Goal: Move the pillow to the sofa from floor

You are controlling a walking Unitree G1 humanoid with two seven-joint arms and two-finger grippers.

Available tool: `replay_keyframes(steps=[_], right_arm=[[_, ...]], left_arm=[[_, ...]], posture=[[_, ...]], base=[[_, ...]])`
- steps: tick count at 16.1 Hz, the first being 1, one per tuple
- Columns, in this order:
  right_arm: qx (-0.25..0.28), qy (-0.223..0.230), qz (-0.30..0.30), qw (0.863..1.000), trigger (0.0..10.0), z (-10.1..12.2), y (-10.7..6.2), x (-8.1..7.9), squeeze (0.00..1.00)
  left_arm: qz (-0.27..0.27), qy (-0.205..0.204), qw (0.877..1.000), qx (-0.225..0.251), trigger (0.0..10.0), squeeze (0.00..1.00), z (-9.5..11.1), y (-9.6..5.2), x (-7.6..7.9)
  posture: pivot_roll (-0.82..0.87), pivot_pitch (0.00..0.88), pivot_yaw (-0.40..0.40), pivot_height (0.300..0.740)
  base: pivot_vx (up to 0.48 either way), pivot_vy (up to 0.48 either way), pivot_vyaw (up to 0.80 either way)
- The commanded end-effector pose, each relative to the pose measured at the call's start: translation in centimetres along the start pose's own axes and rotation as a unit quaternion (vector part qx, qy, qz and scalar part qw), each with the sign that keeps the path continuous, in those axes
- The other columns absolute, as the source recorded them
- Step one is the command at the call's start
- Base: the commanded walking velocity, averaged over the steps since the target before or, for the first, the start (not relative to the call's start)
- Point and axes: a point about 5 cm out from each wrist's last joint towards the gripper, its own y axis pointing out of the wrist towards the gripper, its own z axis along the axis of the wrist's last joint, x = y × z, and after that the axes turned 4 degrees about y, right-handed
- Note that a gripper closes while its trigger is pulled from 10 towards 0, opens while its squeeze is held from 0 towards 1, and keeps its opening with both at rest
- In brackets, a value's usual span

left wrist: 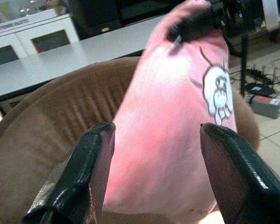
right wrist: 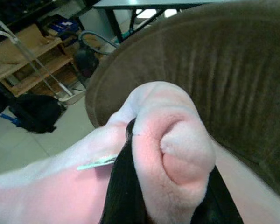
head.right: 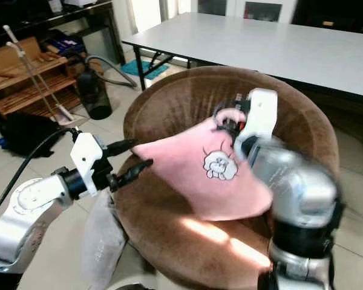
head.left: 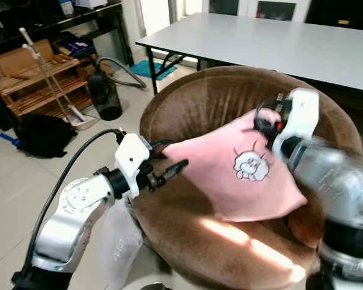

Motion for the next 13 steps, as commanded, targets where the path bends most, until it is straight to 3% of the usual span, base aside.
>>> replay_keyframes(steps=[1, 4, 6, 8, 9, 11, 12, 13], right_arm=[[-0.002, 0.011, 0.046, 0.999, 10.0, 1.6, -0.8, -1.0, 0.00], [-0.061, 0.038, 0.090, 0.993, 10.0, 1.5, -0.7, -1.9, 0.00], [-0.146, 0.049, 0.050, 0.987, 10.0, -1.6, 1.8, -2.3, 0.00], [-0.185, 0.075, 0.014, 0.980, 10.0, -3.7, 4.0, -2.4, 0.00], [-0.189, 0.096, -0.012, 0.977, 10.0, -4.4, 5.2, -2.3, 0.00], [-0.136, 0.126, -0.064, 0.981, 10.0, -4.2, 8.1, -2.0, 0.00], [-0.122, 0.129, -0.074, 0.981, 10.0, -4.0, 8.6, -1.8, 0.00], [-0.066, 0.147, -0.112, 0.981, 10.0, -2.7, 9.5, -1.0, 0.00]], left_arm=[[-0.015, -0.002, 1.000, -0.004, 10.0, 0.00, 0.2, -0.4, 0.1], [-0.023, -0.008, 1.000, -0.009, 10.0, 0.00, 0.2, -0.8, 0.4], [-0.031, -0.013, 0.999, -0.016, 10.0, 0.00, 0.2, -1.0, 0.8], [-0.037, -0.015, 0.999, -0.024, 10.0, 0.00, 0.1, -1.2, 1.0], [-0.038, -0.016, 0.999, -0.026, 10.0, 0.00, 0.1, -1.3, 1.1], [-0.038, -0.018, 0.999, -0.029, 10.0, 0.00, 0.2, -1.5, 1.3], [-0.038, -0.017, 0.999, -0.030, 10.0, 0.00, 0.2, -1.5, 1.3], [-0.032, -0.016, 0.999, -0.032, 10.0, 0.00, 0.2, -1.6, 1.2]], posture=[[-0.02, 0.035, 0.072, 0.740], [-0.02, 0.048, 0.070, 0.740], [-0.01, 0.064, 0.068, 0.740], [0.00, 0.075, 0.068, 0.740], [0.01, 0.083, 0.067, 0.740], [0.02, 0.094, 0.065, 0.740], [0.02, 0.094, 0.065, 0.740], [0.03, 0.104, 0.062, 0.740]], base=[[0.000, 0.000, 0.00], [0.000, 0.000, 0.00], [0.000, 0.000, 0.00], [0.000, 0.000, 0.00], [0.000, 0.000, 0.00], [0.000, 0.000, 0.00], [0.000, 0.000, 0.00], [0.000, 0.000, 0.00]])
